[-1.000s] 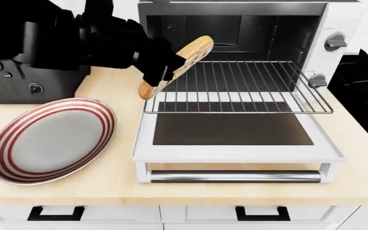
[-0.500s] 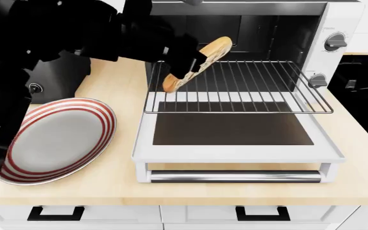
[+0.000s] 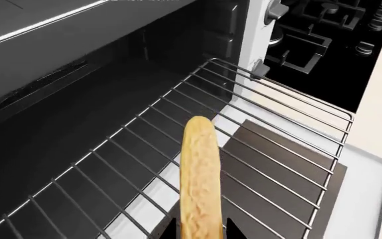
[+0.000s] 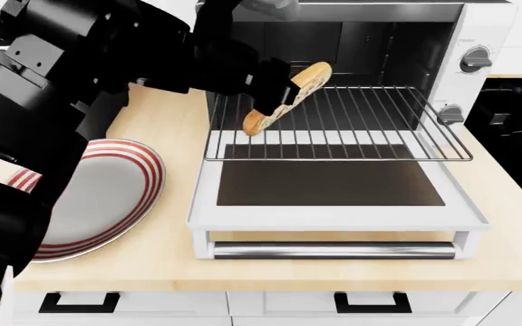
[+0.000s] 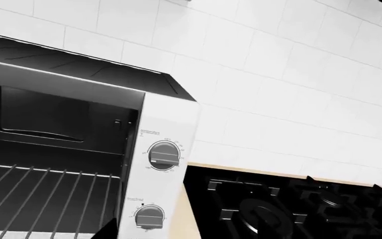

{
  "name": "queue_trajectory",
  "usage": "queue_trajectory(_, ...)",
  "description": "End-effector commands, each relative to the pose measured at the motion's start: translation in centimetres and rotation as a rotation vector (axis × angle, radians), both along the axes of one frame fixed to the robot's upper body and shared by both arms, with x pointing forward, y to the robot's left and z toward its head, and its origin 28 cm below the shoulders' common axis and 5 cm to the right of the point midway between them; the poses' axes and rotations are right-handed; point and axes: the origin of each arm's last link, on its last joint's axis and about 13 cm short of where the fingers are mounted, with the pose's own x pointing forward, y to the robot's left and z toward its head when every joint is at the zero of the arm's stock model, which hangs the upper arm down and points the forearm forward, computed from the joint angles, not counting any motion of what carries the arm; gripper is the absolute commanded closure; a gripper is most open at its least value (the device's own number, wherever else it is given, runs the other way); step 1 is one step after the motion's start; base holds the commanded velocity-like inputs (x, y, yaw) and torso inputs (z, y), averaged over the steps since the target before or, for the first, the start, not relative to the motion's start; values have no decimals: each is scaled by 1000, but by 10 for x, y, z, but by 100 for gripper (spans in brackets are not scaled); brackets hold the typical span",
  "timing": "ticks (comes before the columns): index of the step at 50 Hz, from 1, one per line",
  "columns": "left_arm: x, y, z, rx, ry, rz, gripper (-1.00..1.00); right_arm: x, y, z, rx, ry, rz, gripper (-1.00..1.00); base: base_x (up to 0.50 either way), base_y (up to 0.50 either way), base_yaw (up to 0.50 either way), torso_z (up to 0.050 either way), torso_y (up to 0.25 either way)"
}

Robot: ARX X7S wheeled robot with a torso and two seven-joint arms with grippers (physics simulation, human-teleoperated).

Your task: Place the baguette on the rack of the toaster oven.

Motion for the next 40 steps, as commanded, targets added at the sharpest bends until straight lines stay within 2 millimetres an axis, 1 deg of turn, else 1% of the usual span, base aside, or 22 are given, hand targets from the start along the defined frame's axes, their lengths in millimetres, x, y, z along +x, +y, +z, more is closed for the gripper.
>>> queue_trajectory(1,0,-3,-6,-9,15,-4,100,-5,-3,0,1,-1,-3,-100,0,0,0,0,0)
queue_trajectory(7,1,-5,-5,-5,20,-5,100,-4,-2,-1,3,0,-5,-100,0,0,0,0,0)
queue_trajectory(12,2,-6,-1,-8,14,4,100,-9,-6,-3,7,3,-11,-100,0,0,0,0,2)
queue_trajectory(21,4,-7,0,1,8,7,100,10,5,-6,4,11,-4,-100,0,0,0,0,0)
queue_trajectory(22,3,-7,0,3,7,7,-100,11,5,-6,3,12,-5,-100,0,0,0,0,0)
queue_trajectory(25,3,-7,1,4,6,9,-100,10,4,-6,3,12,-4,-100,0,0,0,0,0)
queue_trajectory(32,3,-9,0,6,8,6,-100,-2,-5,-7,8,14,-2,-100,0,0,0,0,0)
queue_trajectory(40,0,-8,3,5,1,4,-100,-1,-5,-6,6,13,-1,-100,0,0,0,0,0)
